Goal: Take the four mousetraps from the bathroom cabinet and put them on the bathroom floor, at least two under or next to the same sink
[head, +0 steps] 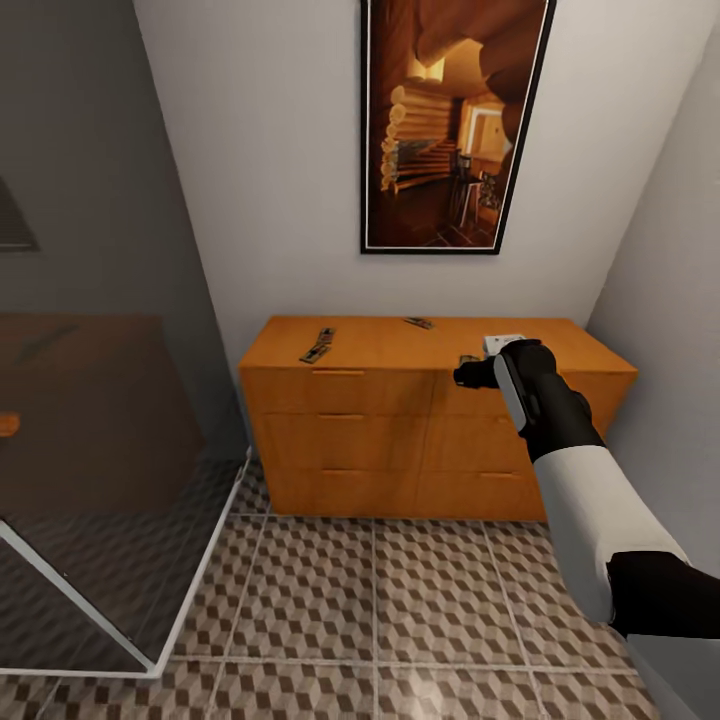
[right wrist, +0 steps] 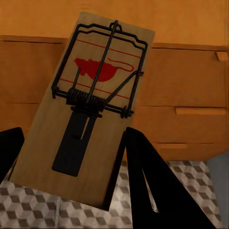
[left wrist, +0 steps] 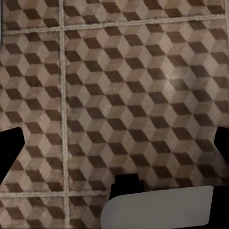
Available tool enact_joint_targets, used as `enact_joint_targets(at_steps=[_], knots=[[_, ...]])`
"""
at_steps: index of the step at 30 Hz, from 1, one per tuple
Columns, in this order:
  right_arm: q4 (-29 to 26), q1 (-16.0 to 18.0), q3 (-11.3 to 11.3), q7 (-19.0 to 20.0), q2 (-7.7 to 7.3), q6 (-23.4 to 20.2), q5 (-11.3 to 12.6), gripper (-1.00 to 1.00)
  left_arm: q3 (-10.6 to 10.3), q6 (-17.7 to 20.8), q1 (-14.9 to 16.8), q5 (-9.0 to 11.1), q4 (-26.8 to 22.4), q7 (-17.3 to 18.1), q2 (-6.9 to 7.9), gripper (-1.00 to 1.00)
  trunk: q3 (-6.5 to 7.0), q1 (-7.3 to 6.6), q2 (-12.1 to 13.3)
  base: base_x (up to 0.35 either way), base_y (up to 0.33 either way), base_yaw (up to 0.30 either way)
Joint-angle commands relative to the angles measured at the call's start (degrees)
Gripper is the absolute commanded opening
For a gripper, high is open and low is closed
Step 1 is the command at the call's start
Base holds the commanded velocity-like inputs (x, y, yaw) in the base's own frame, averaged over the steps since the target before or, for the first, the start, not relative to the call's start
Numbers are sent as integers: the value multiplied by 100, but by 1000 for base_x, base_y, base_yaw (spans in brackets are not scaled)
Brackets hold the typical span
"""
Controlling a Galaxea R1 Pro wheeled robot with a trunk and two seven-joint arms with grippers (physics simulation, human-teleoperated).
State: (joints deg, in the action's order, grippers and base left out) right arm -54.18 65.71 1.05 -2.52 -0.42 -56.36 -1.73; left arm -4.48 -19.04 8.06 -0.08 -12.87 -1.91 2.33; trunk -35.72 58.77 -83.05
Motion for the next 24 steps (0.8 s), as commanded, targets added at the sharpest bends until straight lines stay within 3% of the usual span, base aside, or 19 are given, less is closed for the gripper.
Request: enact_joint_targets(at_steps=[1,7,16,21,24], knots=[[-3,4,9,-9,-2,-24,5,-100,-44,-19,3,0,4,-20,4,100,-5,-4,-3,-332,0,0],[22,2,9,-7,-10,-16,-2,-100,-44,-14,4,0,4,-20,4,100,-5,-4,-3,-224,0,0],[351,3,9,2,-29,8,-3,-100,-44,-15,5,0,4,-20,4,100,-5,-4,-3,-23,0,0],[843,4,9,32,-50,70,-3,-100,-44,-17,4,0,4,-20,4,100,-5,-4,-3,-1,0,0],[1605,2,9,51,-51,517,6,-100,-44,-16,7,0,4,-20,4,100,-5,-4,-3,0,0,0]])
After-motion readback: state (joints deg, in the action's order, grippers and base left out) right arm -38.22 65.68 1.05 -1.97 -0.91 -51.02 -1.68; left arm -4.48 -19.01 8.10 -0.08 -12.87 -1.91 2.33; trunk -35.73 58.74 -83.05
